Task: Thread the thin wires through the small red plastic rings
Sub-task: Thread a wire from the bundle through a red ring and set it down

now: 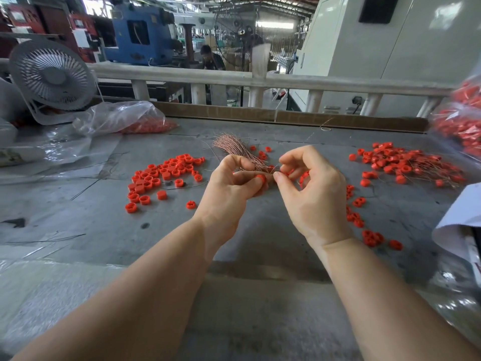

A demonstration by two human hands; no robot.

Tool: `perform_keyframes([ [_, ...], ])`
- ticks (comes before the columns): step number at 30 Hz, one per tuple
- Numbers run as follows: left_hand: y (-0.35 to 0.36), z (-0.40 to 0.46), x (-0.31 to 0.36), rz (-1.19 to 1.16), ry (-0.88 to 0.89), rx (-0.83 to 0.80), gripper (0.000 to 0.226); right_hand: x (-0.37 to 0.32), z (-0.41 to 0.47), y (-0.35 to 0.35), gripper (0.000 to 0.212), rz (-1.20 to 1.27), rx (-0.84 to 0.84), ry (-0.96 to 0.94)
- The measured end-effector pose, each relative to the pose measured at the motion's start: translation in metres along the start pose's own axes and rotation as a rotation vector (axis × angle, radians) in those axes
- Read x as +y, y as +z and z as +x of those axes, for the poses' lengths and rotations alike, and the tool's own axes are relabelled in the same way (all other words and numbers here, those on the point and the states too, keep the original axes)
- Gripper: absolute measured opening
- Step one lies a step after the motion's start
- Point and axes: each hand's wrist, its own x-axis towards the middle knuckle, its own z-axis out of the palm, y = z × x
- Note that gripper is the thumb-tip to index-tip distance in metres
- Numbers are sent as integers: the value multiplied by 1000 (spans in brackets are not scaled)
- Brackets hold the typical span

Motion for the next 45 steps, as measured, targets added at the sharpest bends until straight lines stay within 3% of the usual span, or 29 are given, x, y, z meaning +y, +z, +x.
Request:
perform_keyframes([
  [8, -1, 1, -3, -177, -74, 35, 20, 0, 0, -1, 15, -2, -32, -50],
  [17, -1, 2, -3, -173, -121, 16, 10, -1, 0, -1, 26, 6, -189, -36],
  [26, 0, 1, -1, -66, -130, 4, 23, 2, 2, 0, 18, 111, -231, 124],
  [34, 0, -1, 0, -8, -93, -26, 18, 3, 3, -1, 15, 171, -209, 220],
  [45, 3, -4, 0, 321, 133, 9, 22, 2, 4, -3, 11, 351, -203, 266],
])
